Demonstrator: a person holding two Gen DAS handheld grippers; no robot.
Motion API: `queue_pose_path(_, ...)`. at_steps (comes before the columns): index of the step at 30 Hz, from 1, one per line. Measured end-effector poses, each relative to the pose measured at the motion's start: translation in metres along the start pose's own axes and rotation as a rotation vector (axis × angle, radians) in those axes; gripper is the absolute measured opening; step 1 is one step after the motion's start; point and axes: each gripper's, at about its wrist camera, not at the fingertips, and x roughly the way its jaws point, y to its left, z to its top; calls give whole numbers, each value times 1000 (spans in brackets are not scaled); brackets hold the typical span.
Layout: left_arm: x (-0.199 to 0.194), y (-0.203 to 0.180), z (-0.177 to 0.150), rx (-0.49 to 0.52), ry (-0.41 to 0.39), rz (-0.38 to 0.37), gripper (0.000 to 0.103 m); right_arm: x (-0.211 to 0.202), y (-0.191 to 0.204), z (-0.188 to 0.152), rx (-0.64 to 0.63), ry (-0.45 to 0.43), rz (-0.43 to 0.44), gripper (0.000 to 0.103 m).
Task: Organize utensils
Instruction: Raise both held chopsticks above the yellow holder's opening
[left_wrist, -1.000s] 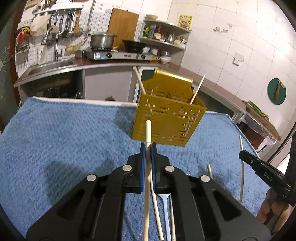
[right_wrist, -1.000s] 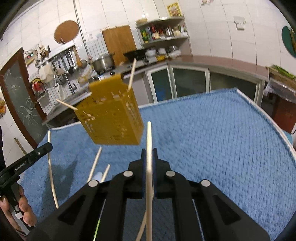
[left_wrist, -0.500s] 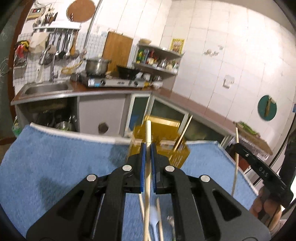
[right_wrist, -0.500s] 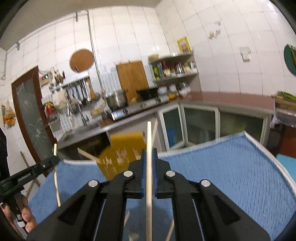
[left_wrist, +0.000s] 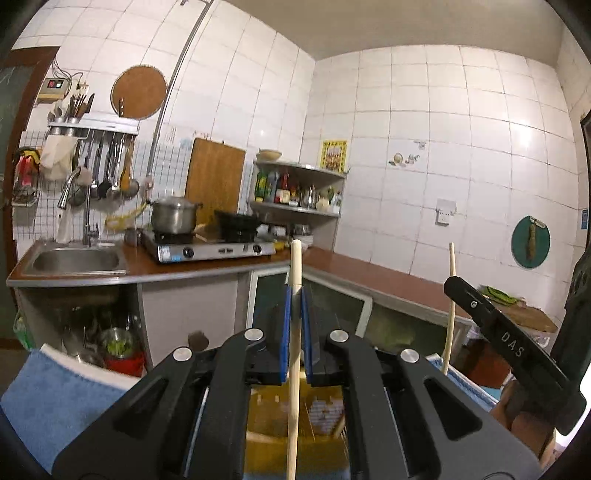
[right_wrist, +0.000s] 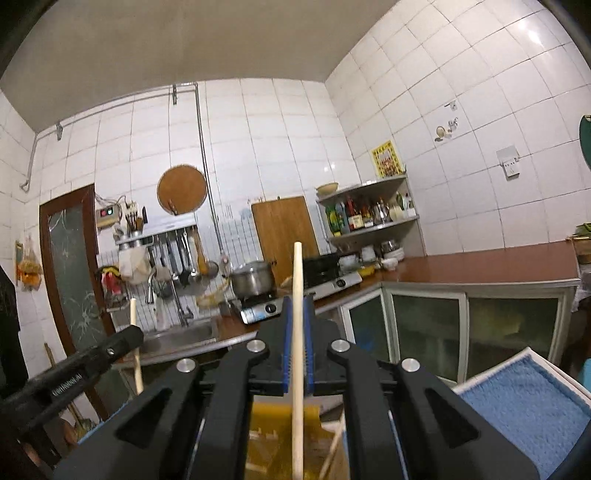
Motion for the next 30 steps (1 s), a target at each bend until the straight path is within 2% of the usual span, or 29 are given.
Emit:
queue_pose_path(6, 36, 7, 7, 3, -72, 18, 4, 30, -5, -8, -1, -45, 16, 6)
queue_pose_path(11, 68, 16, -1, -32, -71, 13, 4, 45, 2, -25, -71, -78, 12, 6)
queue_pose_path(17, 86, 28, -20, -46, -54, 18, 4, 57, 2, -37, -81, -119, 29, 6)
queue_pose_path(26, 94, 33, -58, -21, 33, 7, 4, 65, -13, -73, -60, -20, 13, 6)
queue_pose_path(30, 86, 38, -70, -11, 45, 23, 4, 60, -19, -88, -78, 23, 13, 6)
